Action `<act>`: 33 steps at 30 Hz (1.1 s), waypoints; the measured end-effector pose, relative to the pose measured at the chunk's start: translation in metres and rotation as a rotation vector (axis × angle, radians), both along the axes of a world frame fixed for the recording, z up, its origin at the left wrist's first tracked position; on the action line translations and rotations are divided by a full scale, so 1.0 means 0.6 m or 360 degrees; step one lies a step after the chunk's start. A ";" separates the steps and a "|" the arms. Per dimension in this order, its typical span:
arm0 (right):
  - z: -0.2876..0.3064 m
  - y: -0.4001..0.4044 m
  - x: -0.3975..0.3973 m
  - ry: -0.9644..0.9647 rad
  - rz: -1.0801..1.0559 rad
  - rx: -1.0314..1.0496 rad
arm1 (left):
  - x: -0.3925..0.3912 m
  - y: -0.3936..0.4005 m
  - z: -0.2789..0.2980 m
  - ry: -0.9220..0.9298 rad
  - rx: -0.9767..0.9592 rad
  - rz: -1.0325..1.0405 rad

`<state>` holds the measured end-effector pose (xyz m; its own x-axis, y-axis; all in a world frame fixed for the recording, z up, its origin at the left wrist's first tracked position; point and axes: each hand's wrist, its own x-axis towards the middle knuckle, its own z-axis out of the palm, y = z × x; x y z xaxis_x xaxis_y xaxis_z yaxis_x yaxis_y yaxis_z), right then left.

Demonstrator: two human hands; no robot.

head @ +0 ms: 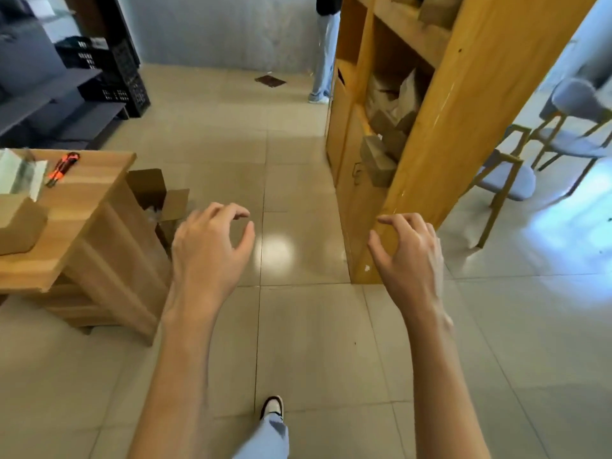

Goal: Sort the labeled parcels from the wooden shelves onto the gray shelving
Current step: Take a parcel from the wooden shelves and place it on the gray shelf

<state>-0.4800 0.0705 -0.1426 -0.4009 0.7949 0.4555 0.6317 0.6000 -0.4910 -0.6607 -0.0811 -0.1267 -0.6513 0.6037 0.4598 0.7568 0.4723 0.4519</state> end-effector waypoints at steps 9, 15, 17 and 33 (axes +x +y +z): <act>0.038 0.213 -0.236 0.0042 -0.0179 0.0008 | -0.254 0.273 0.024 0.0025 0.0025 -0.0212; 0.015 0.357 -0.355 0.0041 -0.0223 -0.0036 | -0.383 0.427 -0.003 0.0004 0.0033 -0.0252; 0.008 0.421 -0.402 0.0037 -0.0236 -0.0040 | -0.429 0.488 -0.008 0.0020 0.0016 -0.0252; 0.031 0.842 -0.750 -0.0040 -0.0227 -0.0058 | -0.779 0.923 0.012 0.0121 0.0021 -0.0256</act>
<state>-0.9300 0.5760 -0.1240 -0.2934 0.8603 0.4169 0.7216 0.4853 -0.4937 -1.1281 0.4726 -0.1194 -0.5096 0.6910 0.5127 0.8545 0.3365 0.3958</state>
